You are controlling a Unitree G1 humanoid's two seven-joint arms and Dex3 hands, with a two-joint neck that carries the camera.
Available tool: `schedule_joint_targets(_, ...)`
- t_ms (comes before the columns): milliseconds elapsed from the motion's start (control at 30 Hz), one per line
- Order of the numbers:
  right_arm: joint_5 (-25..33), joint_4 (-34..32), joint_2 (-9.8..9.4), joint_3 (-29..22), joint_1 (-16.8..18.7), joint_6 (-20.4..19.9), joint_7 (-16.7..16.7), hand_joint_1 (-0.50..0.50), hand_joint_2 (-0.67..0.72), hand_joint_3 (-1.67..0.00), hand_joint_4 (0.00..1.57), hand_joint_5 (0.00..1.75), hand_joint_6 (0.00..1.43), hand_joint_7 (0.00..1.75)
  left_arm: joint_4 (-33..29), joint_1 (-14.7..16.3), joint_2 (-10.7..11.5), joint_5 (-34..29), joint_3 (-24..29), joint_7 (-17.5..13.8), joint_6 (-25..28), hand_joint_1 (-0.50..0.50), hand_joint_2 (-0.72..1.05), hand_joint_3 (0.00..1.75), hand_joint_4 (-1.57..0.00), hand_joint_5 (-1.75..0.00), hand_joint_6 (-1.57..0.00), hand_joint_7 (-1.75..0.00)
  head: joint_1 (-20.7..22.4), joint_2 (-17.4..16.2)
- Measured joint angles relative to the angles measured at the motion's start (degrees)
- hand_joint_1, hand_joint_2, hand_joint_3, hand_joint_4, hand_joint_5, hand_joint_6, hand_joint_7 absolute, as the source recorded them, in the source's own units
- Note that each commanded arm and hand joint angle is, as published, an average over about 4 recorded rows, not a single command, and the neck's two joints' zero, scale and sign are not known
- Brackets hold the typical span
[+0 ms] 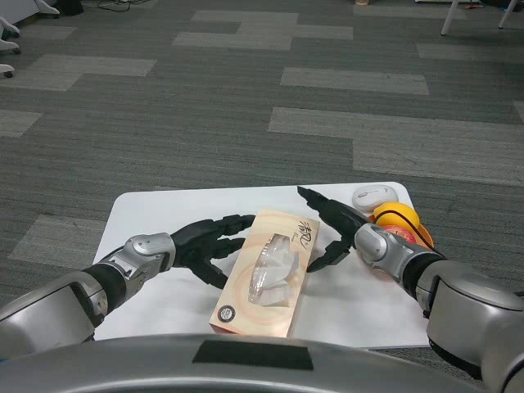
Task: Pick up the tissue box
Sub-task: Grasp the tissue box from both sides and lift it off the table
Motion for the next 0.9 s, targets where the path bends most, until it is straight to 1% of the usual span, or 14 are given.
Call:
schedule_joint_targets(100, -0.01, 0.38, 0.16, -1.02, -0.21, 0.00, -0.04, -0.42, -0.35, -0.18, 0.00, 0.19, 0.00, 0.00, 0.00, 0.00, -0.05, -0.02, 0.18, 0.01, -0.02, 0.50, 1.05, 0.13, 0.00, 0.00, 0.00, 0.00, 0.12, 0.11)
schedule_joint_targets(200, -0.03, 0.51, 0.23, -1.79, -0.83, 0.00, -0.07, -0.42, -0.35, -0.16, 0.00, 0.19, 0.00, 0.00, 0.00, 0.00, -0.12, -0.05, 0.50, 0.03, -0.05, 0.50, 1.05, 0.09, 0.00, 0.00, 0.00, 0.00, 0.18, 0.14)
schedule_joint_targets(267, -0.03, 0.52, 0.27, -2.01, -1.43, 0.00, -0.11, -0.42, -0.35, -0.16, 0.00, 0.19, 0.00, 0.00, 0.00, 0.00, -0.13, -0.13, 0.71, 0.08, -0.12, 0.50, 1.05, 0.13, 0.00, 0.00, 0.00, 0.00, 0.19, 0.11)
schedule_joint_targets(367, -0.04, 0.52, 0.39, -2.08, -1.79, 0.00, -0.40, -0.42, -0.30, -0.16, 0.00, 0.19, 0.00, 0.00, 0.00, 0.00, -0.14, -0.20, 0.86, 0.16, -0.18, 0.50, 1.05, 0.17, 0.00, 0.00, 0.00, 0.00, 0.17, 0.08)
schedule_joint_targets(433, -0.05, 0.52, 0.46, -2.08, -1.84, 0.00, -0.67, -0.42, -0.29, -0.16, 0.00, 0.19, 0.00, 0.00, 0.00, 0.00, -0.18, -0.20, 0.91, 0.19, -0.18, 0.50, 1.05, 0.13, 0.00, 0.00, 0.00, 0.00, 0.13, 0.08)
schedule_joint_targets(500, -0.07, 0.53, 0.53, -2.08, -1.97, 0.00, -0.83, -0.42, -0.29, -0.14, 0.00, 0.19, 0.00, 0.00, 0.00, 0.00, -0.25, -0.20, 0.93, 0.19, -0.18, 0.50, 1.05, 0.13, -0.02, 0.00, 0.00, 0.00, 0.13, 0.11)
schedule_joint_targets(700, -0.10, 0.52, 0.91, -2.08, -3.11, 0.00, -1.43, -0.42, -0.29, -0.08, 0.00, 0.19, 0.00, 0.00, 0.00, 0.00, -0.27, -0.23, 1.17, 0.22, -0.20, 0.50, 1.05, 0.11, 0.00, 0.00, 0.00, 0.00, 0.07, 0.33)
schedule_joint_targets(733, -0.10, 0.52, 0.96, -2.08, -3.22, 0.00, -1.54, -0.42, -0.29, -0.08, 0.00, 0.19, 0.00, 0.00, 0.00, 0.00, -0.27, -0.23, 1.20, 0.22, -0.20, 0.50, 1.05, 0.09, 0.00, 0.00, 0.00, 0.00, 0.08, 0.35)
schedule_joint_targets(900, -0.10, 0.64, 1.06, -2.08, -3.38, 0.00, -1.98, -0.42, -0.29, -0.08, 0.00, 0.19, 0.00, 0.00, 0.00, 0.00, -0.28, -0.24, 1.32, 0.25, -0.23, 0.50, 1.05, 0.09, 0.00, 0.00, 0.00, 0.00, 0.05, 0.42)
